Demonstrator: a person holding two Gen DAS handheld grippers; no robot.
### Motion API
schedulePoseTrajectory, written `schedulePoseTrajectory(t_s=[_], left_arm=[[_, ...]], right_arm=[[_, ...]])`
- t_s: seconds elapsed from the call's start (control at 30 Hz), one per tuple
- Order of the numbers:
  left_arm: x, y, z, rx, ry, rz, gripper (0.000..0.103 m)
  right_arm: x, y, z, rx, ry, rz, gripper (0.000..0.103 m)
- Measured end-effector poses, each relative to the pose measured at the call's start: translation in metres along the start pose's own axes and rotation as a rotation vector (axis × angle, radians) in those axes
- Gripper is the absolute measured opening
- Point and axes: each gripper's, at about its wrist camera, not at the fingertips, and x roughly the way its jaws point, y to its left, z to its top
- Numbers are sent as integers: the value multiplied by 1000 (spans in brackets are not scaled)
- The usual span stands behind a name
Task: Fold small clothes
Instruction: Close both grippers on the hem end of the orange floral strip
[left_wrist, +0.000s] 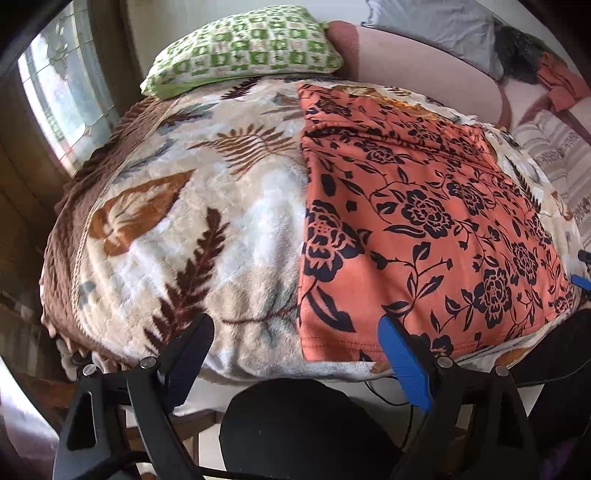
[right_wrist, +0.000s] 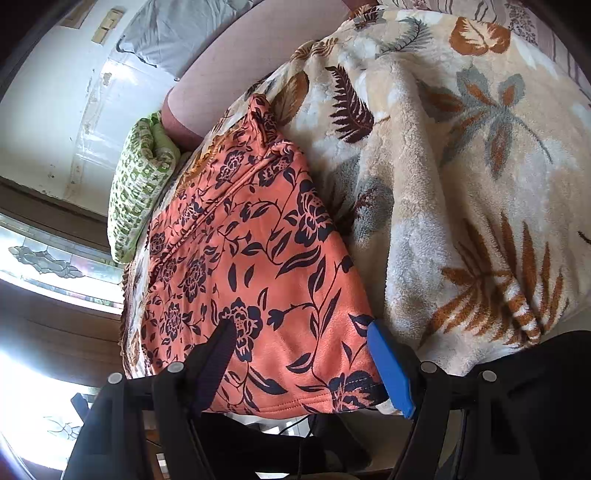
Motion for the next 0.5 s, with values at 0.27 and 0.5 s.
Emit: schedulePoseTrajectory(t_s=[0.27,0.5], left_arm=[[36,-6,14,48,62,-160,79],[59,9,3,-88,127,-323,33]], right_arm=[[1,3,-2,1,-4,-16,76],[1,-3,-1,21,-10,-24,76]])
